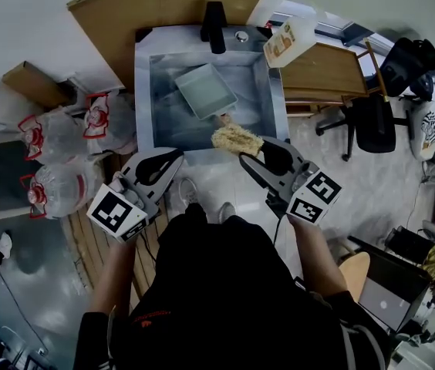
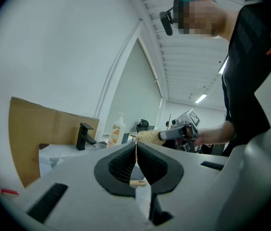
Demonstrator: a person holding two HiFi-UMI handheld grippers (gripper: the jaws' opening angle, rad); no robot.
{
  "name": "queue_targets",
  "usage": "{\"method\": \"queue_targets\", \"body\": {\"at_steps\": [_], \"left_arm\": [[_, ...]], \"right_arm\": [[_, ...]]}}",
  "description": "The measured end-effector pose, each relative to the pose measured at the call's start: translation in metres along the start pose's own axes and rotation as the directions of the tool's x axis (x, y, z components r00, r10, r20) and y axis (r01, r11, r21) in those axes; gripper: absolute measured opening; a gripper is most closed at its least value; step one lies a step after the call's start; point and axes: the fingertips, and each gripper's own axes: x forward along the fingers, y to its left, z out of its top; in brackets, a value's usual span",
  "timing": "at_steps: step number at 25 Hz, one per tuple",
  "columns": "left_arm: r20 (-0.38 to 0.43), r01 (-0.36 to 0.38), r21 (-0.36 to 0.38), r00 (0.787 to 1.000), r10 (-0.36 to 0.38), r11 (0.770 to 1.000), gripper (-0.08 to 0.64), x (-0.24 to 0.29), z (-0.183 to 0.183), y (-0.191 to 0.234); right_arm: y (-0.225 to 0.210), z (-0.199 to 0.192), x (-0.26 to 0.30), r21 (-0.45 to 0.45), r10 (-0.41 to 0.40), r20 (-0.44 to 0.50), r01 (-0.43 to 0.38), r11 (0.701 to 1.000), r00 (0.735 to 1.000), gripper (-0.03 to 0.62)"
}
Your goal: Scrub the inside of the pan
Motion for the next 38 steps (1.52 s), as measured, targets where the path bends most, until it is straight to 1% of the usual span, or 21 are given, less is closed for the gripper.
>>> {"method": "queue_targets", "body": {"at_steps": [6,10,13,16,18,19,22,27,31,34,38], "left_arm": [[0.005,0.000,0.000,1.000,0.000,1.000,0.025,0.009,0.001,0.015],[0.003,-0.015,0.002,1.000,0.015,1.000,0.025,0.014,-0.001,0.027],[-0.016,-0.045,-0.027,0.999,0.045,0.999,0.025,0.018,-0.005,0.037],[-0.033,-0.092,-0.062,0.995,0.090,0.994,0.025,0.024,-0.016,0.047],[-0.025,-0.123,-0.061,0.992,0.121,0.991,0.025,0.029,-0.024,0.055],[-0.027,-0.140,-0.070,0.990,0.138,0.988,0.025,0.032,-0.028,0.059],[-0.063,-0.190,-0.118,0.981,0.183,0.975,0.025,0.043,-0.040,0.068],[-0.087,-0.259,-0.134,0.964,0.249,0.956,0.025,0.061,-0.059,0.082],[-0.094,-0.313,-0.165,0.949,0.301,0.936,0.025,0.070,-0.066,0.093],[-0.101,-0.336,-0.182,0.941,0.323,0.924,0.025,0.076,-0.074,0.102],[-0.114,-0.351,-0.184,0.935,0.335,0.918,0.025,0.082,-0.088,0.112]], "right_arm": [[-0.014,0.003,0.010,0.001,-0.004,-0.015,0.004,1.000,1.000,0.187],[-0.027,0.006,0.021,-0.005,0.008,-0.034,-0.008,1.000,0.999,0.187],[-0.042,0.007,0.032,-0.020,0.025,-0.058,-0.026,0.999,0.998,0.187],[-0.062,0.003,0.044,-0.031,0.048,-0.093,-0.051,0.998,0.995,0.187],[-0.077,-0.003,0.052,-0.033,0.068,-0.121,-0.072,0.997,0.990,0.187],[-0.085,-0.006,0.057,-0.035,0.078,-0.138,-0.084,0.996,0.987,0.187],[-0.108,-0.015,0.072,-0.041,0.109,-0.189,-0.118,0.992,0.976,0.187],[-0.144,-0.028,0.095,-0.060,0.157,-0.257,-0.178,0.982,0.954,0.187],[-0.168,-0.035,0.115,-0.062,0.185,-0.315,-0.214,0.975,0.931,0.187],[-0.184,-0.041,0.132,-0.072,0.187,-0.339,-0.223,0.972,0.922,0.187],[-0.200,-0.055,0.154,-0.087,0.187,-0.366,-0.233,0.969,0.912,0.187]]}}
